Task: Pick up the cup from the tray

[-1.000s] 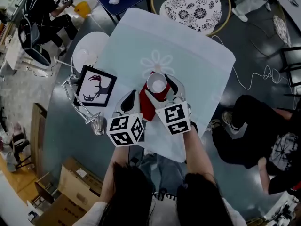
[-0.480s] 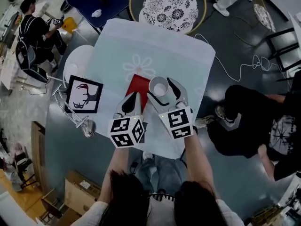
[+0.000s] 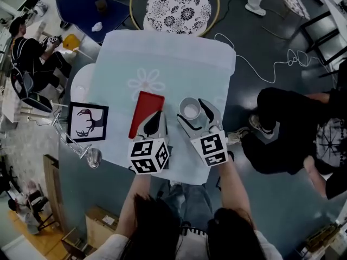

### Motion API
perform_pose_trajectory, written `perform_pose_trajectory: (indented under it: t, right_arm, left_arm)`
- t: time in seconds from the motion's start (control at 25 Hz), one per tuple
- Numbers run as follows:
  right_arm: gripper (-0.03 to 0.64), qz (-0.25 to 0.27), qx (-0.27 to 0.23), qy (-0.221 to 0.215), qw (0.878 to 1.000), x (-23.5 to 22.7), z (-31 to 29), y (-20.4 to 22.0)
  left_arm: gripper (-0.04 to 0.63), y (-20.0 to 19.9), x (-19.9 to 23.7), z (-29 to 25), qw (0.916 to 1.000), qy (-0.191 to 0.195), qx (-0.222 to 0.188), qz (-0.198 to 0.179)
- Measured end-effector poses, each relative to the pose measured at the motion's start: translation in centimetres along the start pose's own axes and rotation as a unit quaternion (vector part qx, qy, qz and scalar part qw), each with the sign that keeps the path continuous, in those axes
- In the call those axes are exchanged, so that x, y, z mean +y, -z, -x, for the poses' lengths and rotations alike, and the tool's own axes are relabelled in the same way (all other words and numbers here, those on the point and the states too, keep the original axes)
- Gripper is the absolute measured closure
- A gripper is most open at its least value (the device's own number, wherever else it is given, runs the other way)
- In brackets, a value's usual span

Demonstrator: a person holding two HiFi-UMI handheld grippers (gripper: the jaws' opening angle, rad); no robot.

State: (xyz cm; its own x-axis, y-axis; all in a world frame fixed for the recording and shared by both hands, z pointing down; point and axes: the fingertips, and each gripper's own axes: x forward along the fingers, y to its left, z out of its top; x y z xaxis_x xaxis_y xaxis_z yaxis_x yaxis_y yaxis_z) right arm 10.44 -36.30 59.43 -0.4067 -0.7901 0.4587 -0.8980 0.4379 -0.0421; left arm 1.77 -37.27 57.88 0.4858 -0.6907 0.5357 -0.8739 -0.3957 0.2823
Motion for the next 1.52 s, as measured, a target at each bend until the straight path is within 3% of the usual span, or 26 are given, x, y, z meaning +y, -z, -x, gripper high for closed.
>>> perform_pose_trajectory:
  t: [0.2,0.48,0.68,0.88,1.12,1.44,1.52]
  right_arm:
    - [0.255,-0.017,-0.020,0.007,1.000,-0.9,0.4,1.3]
    - [0.244,0.001,-0.019,0.004,1.000,-0.3,1.0,2.0]
    - [0.155,0.000,-0.037,-0.009,0.999,-0.2,1.8,0.1]
    - [0.156,0.006,-0.067,0.002,0.998,-0.3,3.1,-3.2]
    - [0.160,-0.009,-0.077,0.006,0.997,1.5,6.2,-6.0]
    - [0.177,0.022,-0.087,0.001,0.996,5.1,10.5,-9.5]
    - [0.209,0.032,-0.084,0.004,0.996,6.5,11.7,-10.2]
  left_arm:
    - [0.594,0.5,-0.7,-1.1,0.9999,0.005,0.005,-0.011]
    - [0.594,1.1,-1.0,-1.5,0.9999,0.005,0.010,-0.005]
    - [0.594,1.3,-1.3,-1.1,0.9997,0.017,0.018,-0.008]
    - [0.594,-0.1,-1.1,0.4,0.9999,0.011,-0.003,0.008]
    - [0.594,-2.6,-2.5,4.3,0.9995,0.016,-0.027,-0.011]
    - [0.594,-5.1,-5.1,10.3,0.9961,0.028,-0.072,-0.042]
    - [0.594,-5.4,-5.6,12.1,0.9954,0.030,-0.081,-0.042]
